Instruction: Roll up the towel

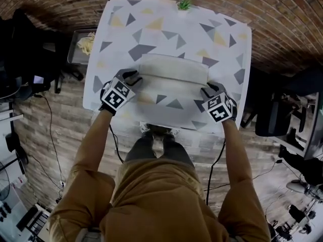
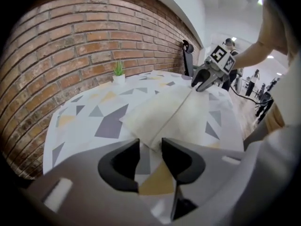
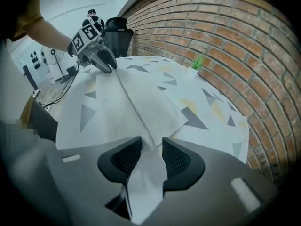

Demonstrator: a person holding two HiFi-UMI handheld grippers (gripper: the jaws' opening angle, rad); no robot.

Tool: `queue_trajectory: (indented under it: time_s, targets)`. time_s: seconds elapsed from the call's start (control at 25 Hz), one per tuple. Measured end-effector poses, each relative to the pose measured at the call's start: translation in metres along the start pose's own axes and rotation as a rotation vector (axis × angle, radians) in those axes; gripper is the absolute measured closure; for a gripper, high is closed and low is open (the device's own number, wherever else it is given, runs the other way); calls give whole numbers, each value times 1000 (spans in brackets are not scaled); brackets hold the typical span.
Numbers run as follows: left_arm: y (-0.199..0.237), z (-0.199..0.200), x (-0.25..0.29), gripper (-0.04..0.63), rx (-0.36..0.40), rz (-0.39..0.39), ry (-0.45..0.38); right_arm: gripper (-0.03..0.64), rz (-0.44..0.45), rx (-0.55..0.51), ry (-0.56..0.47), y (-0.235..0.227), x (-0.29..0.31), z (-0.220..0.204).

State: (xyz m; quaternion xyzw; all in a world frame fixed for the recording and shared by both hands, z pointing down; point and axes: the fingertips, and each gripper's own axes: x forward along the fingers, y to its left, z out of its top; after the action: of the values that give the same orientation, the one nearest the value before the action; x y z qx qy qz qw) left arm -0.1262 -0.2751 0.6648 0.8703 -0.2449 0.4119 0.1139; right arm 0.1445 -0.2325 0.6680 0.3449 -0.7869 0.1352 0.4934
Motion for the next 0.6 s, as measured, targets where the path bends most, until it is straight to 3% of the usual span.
queue_trajectory:
  time_s: [0.16,0.28,0.4,0.6]
  targets:
    - [10,1,-10,356,-13,78,-43,440,-64,-16,-31,-10,-8,2]
    - [5,0,-21,357,-11,75,-65,436,-99,-62,-67,-13,-21,4]
    - [-5,-4,-29,357,11,60,-70,436,-109,-178,-88,-2,-34,5]
    - [-24,-11,-40,356,20,49,-76,436,-84,-308,-65,26,-38,-8]
